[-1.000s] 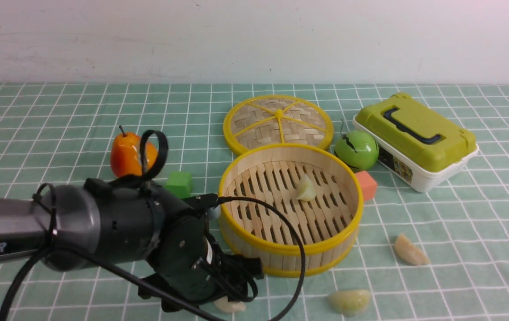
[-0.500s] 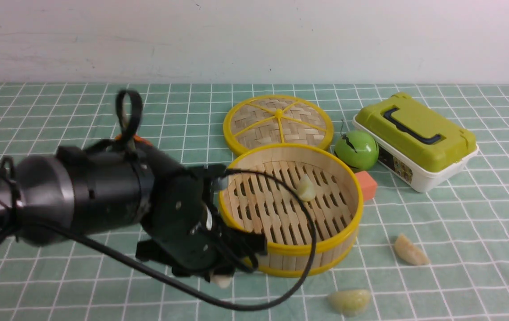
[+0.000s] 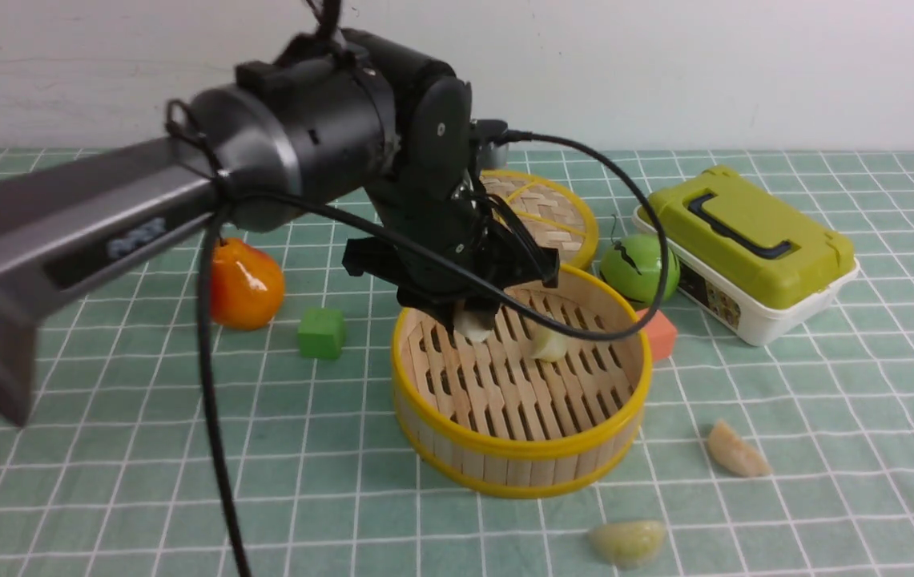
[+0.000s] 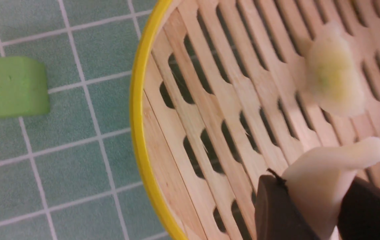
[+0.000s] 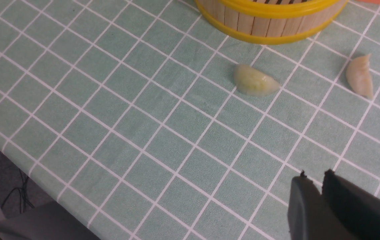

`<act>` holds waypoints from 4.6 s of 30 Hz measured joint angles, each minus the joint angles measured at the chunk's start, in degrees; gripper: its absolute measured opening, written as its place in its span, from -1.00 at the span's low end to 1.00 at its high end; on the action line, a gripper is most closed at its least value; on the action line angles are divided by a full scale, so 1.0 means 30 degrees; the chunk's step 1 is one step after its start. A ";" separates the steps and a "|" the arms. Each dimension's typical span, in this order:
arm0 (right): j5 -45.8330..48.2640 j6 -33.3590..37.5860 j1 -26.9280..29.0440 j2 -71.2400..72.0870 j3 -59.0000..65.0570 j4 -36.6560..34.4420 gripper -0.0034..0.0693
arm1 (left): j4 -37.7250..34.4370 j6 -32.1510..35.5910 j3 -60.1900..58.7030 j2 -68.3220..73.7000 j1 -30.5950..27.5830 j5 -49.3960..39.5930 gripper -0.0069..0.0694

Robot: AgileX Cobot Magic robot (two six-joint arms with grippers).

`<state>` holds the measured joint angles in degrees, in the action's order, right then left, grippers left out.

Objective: Put the dumplings into the steamer on the table with the blue tablecloth.
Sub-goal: 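Place the dumpling into the bamboo steamer basket with the left gripper, then reach for and grasp a dumpling lying on the table beside the steamer, then place the dumpling in the bamboo steamer basket with the right gripper, then reach for and grasp a dumpling lying on the table beside the steamer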

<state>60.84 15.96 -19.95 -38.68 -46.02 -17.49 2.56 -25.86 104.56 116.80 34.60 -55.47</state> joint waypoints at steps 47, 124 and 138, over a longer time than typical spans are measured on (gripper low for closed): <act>-0.2217 0.3769 -0.0035 -0.9767 -0.1554 -0.0397 0.10 | -0.2209 0.6588 -0.6479 -1.1654 0.3414 -0.5249 -0.34; -0.0301 -0.2869 -0.3889 -2.7305 -1.9054 0.3180 0.62 | -0.2355 0.1497 -1.8712 -2.2502 0.3414 -0.0264 -0.70; -0.0029 -0.3357 0.1069 -2.2548 -1.3420 0.5829 0.46 | -0.2355 0.1502 -1.8712 -2.2502 0.3414 -0.0632 -0.66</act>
<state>60.75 5.89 -16.74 -106.33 -86.28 0.00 -4.50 -21.35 48.42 49.29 44.84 -57.37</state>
